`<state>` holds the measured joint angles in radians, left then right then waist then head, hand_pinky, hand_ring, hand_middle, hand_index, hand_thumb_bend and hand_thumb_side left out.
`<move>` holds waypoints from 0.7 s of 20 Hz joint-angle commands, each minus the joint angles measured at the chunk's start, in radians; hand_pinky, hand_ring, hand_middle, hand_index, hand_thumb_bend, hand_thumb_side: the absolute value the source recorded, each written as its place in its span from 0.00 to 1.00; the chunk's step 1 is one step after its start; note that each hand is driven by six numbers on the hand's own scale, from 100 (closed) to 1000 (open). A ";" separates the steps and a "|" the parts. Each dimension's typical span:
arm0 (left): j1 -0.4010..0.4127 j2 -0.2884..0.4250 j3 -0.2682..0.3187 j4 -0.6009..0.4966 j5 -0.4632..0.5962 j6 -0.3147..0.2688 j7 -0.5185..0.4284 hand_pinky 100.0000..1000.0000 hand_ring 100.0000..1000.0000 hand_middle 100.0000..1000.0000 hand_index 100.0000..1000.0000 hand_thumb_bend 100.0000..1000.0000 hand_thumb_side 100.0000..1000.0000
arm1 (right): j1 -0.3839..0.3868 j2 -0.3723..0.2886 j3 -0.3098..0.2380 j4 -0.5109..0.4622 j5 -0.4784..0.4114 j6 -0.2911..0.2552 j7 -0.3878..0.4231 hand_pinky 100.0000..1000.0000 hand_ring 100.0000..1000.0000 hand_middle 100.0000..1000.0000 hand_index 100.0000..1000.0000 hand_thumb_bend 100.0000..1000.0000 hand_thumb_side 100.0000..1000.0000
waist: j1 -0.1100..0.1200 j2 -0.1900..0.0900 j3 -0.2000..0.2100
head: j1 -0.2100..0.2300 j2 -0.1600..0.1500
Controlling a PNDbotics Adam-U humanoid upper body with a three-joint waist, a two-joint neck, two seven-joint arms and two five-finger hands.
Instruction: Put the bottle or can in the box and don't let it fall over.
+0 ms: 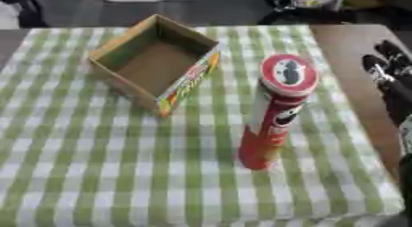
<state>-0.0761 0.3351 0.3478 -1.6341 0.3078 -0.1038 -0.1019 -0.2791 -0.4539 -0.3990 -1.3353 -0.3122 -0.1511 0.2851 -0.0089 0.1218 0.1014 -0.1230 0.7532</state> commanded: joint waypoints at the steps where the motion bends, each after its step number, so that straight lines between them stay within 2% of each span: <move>1: -0.004 0.025 0.005 -0.016 -0.001 -0.003 0.001 1.00 1.00 1.00 0.77 0.11 0.73 | -0.007 -0.041 -0.004 -0.026 -0.007 -0.012 0.030 1.00 1.00 1.00 1.00 0.30 0.24 | 0.001 -0.013 -0.002 | 0.000 0.002; 11: -0.003 0.028 0.003 -0.014 -0.002 -0.005 -0.001 1.00 1.00 1.00 0.77 0.11 0.73 | 0.007 -0.073 0.006 -0.046 -0.038 -0.032 0.123 1.00 1.00 1.00 1.00 0.34 0.19 | 0.003 -0.015 -0.007 | 0.001 0.002; 14: -0.003 0.029 0.003 -0.013 -0.002 -0.006 -0.001 1.00 1.00 1.00 0.77 0.11 0.73 | 0.014 -0.080 0.012 -0.049 -0.053 -0.031 0.151 1.00 1.00 1.00 1.00 0.39 0.12 | 0.003 -0.016 -0.008 | 0.003 0.001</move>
<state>-0.0731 0.3352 0.3478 -1.6339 0.3078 -0.1052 -0.1032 -0.2582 -0.4901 -0.3864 -1.3565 -0.3535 -0.1807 0.4242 -0.0078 0.1218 0.0945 -0.1236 0.7534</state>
